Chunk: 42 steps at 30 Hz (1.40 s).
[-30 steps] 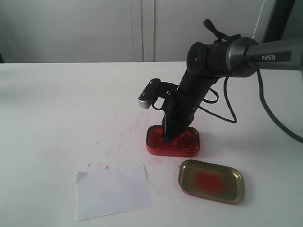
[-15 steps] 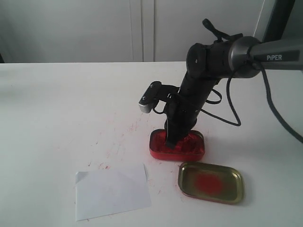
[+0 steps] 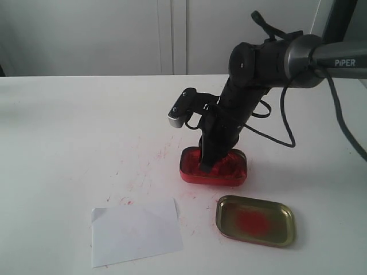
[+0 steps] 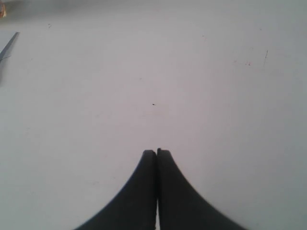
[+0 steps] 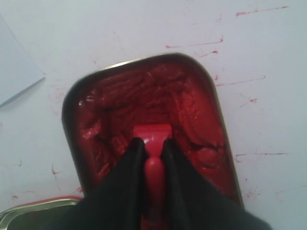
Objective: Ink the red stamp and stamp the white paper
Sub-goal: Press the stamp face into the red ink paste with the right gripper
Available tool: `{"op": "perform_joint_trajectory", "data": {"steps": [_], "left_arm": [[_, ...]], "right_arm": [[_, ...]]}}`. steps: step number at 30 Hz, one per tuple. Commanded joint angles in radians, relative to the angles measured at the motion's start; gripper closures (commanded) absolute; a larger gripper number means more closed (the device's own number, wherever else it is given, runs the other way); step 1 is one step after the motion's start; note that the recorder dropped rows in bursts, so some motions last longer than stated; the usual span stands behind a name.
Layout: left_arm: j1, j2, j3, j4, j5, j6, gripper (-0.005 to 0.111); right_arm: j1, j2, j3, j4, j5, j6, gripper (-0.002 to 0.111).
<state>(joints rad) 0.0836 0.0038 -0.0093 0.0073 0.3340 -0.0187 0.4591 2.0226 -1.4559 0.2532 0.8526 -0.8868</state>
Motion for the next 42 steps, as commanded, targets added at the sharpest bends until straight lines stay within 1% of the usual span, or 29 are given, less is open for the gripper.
{"op": "perform_joint_trajectory", "data": {"steps": [1, 18, 35, 42], "left_arm": [[0.004, -0.004, 0.009, 0.000, 0.006, -0.001, 0.107], [0.004, -0.004, 0.009, 0.000, 0.006, -0.001, 0.107], [0.004, -0.004, 0.009, 0.000, 0.006, -0.001, 0.107], [0.004, -0.004, 0.009, 0.000, 0.006, -0.001, 0.107]], "right_arm": [[-0.001, -0.016, 0.001, 0.008, -0.016, 0.010, 0.108], [-0.001, 0.013, 0.001, 0.008, -0.024, 0.038, 0.108], [-0.001, 0.053, 0.001, 0.003, -0.018, 0.110, 0.108], [-0.009, 0.053, -0.061, 0.007, 0.026, 0.187, 0.108]]}}
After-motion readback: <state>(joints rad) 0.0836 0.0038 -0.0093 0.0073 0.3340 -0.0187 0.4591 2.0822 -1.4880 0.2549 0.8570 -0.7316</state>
